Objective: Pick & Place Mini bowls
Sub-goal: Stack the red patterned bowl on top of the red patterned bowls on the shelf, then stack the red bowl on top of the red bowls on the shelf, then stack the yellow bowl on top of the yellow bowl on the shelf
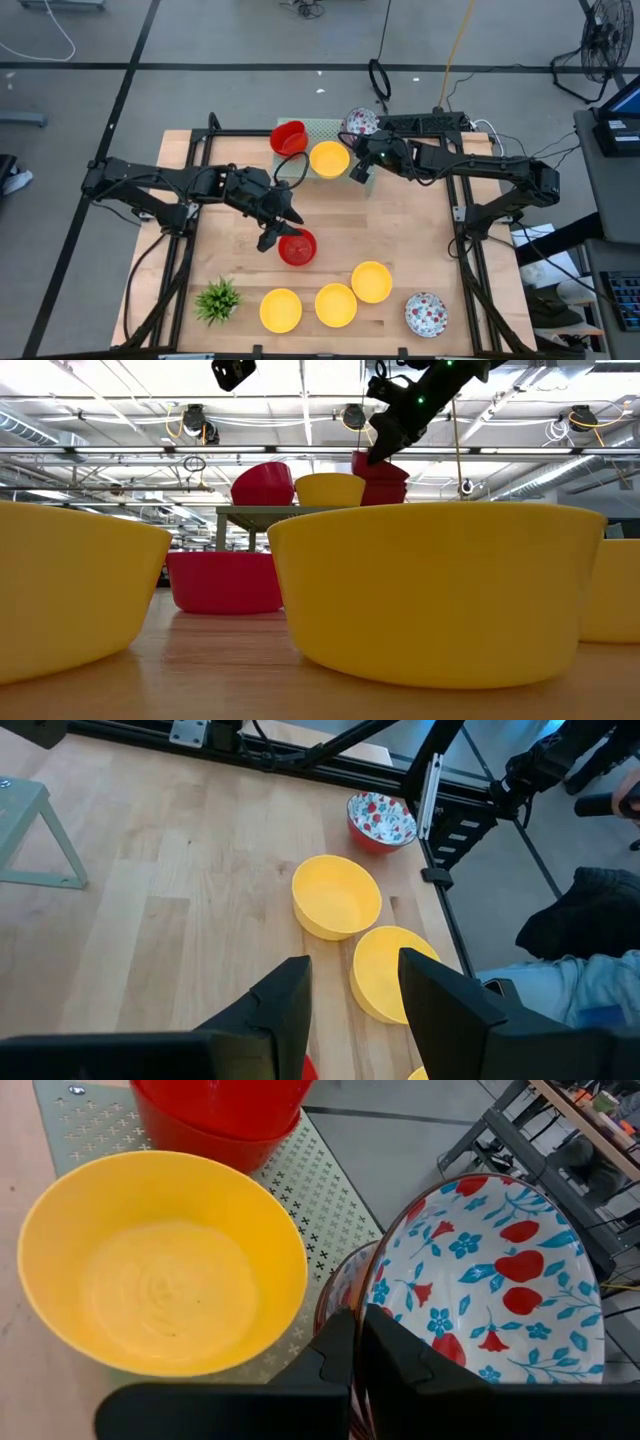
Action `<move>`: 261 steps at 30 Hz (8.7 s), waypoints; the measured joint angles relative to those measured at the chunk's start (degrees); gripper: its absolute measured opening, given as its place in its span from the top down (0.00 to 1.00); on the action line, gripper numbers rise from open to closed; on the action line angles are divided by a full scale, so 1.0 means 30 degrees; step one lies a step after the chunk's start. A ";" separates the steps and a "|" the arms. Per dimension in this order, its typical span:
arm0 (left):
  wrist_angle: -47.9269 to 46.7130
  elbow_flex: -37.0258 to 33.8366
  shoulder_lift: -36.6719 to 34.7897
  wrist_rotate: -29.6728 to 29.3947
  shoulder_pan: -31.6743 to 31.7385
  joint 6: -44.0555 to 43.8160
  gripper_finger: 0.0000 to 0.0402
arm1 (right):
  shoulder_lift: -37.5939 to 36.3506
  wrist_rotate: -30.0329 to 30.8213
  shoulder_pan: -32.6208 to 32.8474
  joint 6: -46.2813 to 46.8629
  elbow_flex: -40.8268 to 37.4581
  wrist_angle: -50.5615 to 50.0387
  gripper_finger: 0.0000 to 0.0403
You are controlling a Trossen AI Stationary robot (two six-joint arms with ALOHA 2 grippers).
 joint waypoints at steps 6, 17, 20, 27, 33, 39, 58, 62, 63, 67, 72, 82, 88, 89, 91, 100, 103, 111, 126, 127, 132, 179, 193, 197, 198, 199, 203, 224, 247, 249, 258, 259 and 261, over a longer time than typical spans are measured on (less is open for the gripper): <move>-0.0007 0.0000 0.0000 0.0000 0.0000 0.0007 0.62 | 0.0000 0.0012 -0.0003 -0.0012 -0.0007 0.0022 0.93; -0.0022 0.0000 -0.0004 0.0000 0.0000 0.0015 0.62 | -0.0007 0.0067 -0.0010 -0.0140 -0.0007 0.0662 0.85; -0.0032 0.0000 0.0000 0.0000 -0.0003 0.0015 0.62 | -0.0007 0.0073 -0.0010 -0.0224 -0.0007 0.1657 0.83; -0.1177 0.0001 0.0000 -0.0005 -0.0013 -0.0219 0.62 | -0.1220 0.0041 0.0926 -0.0508 0.0000 0.2059 0.75; -0.2601 -0.0222 -0.0001 -0.0044 -0.0507 -0.0244 0.62 | -0.2784 -0.2528 0.3551 0.2359 -0.0005 0.0463 0.69; -0.2180 -0.1943 0.0015 -0.0347 -0.2255 -0.0976 0.62 | -0.3072 -0.7019 0.6572 0.6091 -0.0110 -0.0230 0.66; 0.5784 -0.8338 0.0299 -0.3789 -0.5654 0.0641 0.62 | -0.2892 -0.7286 1.2062 0.9216 -0.4536 0.3754 0.66; 0.6376 -0.8590 0.1304 -0.3789 -0.5770 0.0946 0.61 | -0.2892 -0.7278 1.2062 0.9224 -0.4998 0.4531 0.66; 0.6454 -0.8582 0.1709 -0.3796 -0.5777 0.1100 0.61 | -0.2892 -0.7278 1.2062 0.9224 -0.5047 0.4581 0.66; 0.6680 -0.8586 0.3108 -0.4218 -0.5770 0.1932 0.61 | -0.2892 -0.7271 1.2062 0.9216 -0.5085 0.4598 0.66; 0.6606 -0.8502 0.4528 -0.5280 -0.5706 0.3266 0.61 | -0.2892 -0.7271 1.2062 0.9216 -0.5085 0.4658 0.66; 0.7122 -0.8495 0.6093 -0.6360 -0.5552 0.4047 0.62 | -0.2892 -0.6324 1.2055 0.8932 -0.5085 0.4579 0.66; 0.7252 -0.8495 0.6061 -0.7736 -0.5752 0.5314 0.71 | -0.2892 -0.6339 1.2055 0.8969 -0.5085 0.4575 0.66; 0.7227 -0.8502 0.5933 -0.7864 -0.5776 0.5418 0.75 | -0.2892 -0.6339 1.2055 0.8976 -0.5085 0.4575 0.66; 0.7537 -0.8481 0.5796 -0.7919 -0.5785 0.5501 0.85 | -0.2892 -0.6339 1.2055 0.8972 -0.5085 0.4564 0.66; 0.7343 -0.7698 0.4112 -0.7936 -0.5875 0.3412 0.98 | -0.2892 -0.6346 1.2055 0.8970 -0.5078 0.4431 0.66; 0.7678 -0.6894 0.2764 -0.7930 -0.5894 0.3618 0.98 | -0.2892 -0.6346 1.2055 0.8744 -0.5078 0.4275 0.66; 0.7134 -0.4817 -0.1607 -1.0120 -0.5308 0.7607 0.98 | -0.2892 -0.6403 1.2055 0.8342 -0.5078 0.4233 0.66; 0.5401 -0.4481 -0.4298 -1.5480 0.2533 1.0026 0.98 | -0.2892 -0.6419 1.2055 0.8335 -0.5078 0.4313 0.66; 0.5408 -0.4481 -0.4081 -1.4727 0.3191 0.9875 0.97 | -0.2892 -0.6412 1.2055 0.8335 -0.5078 0.4313 0.66; 0.5295 -0.4488 -0.2690 -1.3169 0.5709 0.9548 0.99 | -0.2892 -0.6375 1.2055 0.8335 -0.5078 0.4371 0.66; 0.5471 -0.4503 -0.0510 -0.9264 0.8123 0.8366 0.62 | -0.2892 -0.6404 1.2049 0.8473 -0.5056 0.4276 0.66; 0.5502 -0.4495 -0.4340 -0.7844 0.6123 0.6001 0.58 | -0.2892 -0.6472 1.2099 0.8790 -0.5056 0.4252 0.66; 0.3923 -0.4495 -0.4597 -0.5195 0.4843 0.3539 0.58 | -0.2890 -0.7227 1.2734 1.0178 -0.5056 0.3754 0.66; 0.3484 -0.4495 -0.4580 -0.4668 0.4475 0.3081 0.58 | -0.2789 -0.7469 1.3021 1.0586 -0.5056 0.3524 0.66; 0.3084 -0.4495 -0.4557 -0.4188 0.4071 0.2677 0.58 | -0.2614 -0.7450 1.3328 1.1063 -0.5056 0.3401 0.66; 0.2387 -0.4502 -0.4222 -0.2204 0.2553 0.1462 0.58 | -0.1734 -0.7415 1.4650 1.2833 -0.5057 0.3220 0.66; 0.3395 -0.4503 -0.3898 -0.1574 -0.1367 -0.0823 0.58 | 0.2958 -0.7992 1.6952 1.4444 -0.5064 0.2608 0.66; 0.3432 -0.4503 -0.3898 -0.1596 -0.1654 -0.0796 0.58 | 0.4988 -0.8231 1.7140 1.2341 -0.5062 0.1472 0.80; 0.3424 -0.4503 -0.3898 -0.1596 -0.1654 -0.0816 0.58 | 0.4857 -0.8441 1.7133 1.2218 -0.5064 0.1318 0.90; 0.3417 -0.4503 -0.3898 -0.2052 -0.1654 0.0289 0.58 | 0.1670 -0.1104 1.6166 1.0193 -0.5071 0.1336 0.99; 0.3417 -0.4503 -0.3898 -0.2278 -0.1654 0.0424 0.58 | 0.1128 0.0067 1.6003 0.9663 -0.5071 0.1349 0.99; 0.3418 -0.4503 -0.3898 -0.2834 -0.1647 0.0618 0.58 | 0.0128 0.2061 1.5467 0.8447 -0.5071 0.1818 0.99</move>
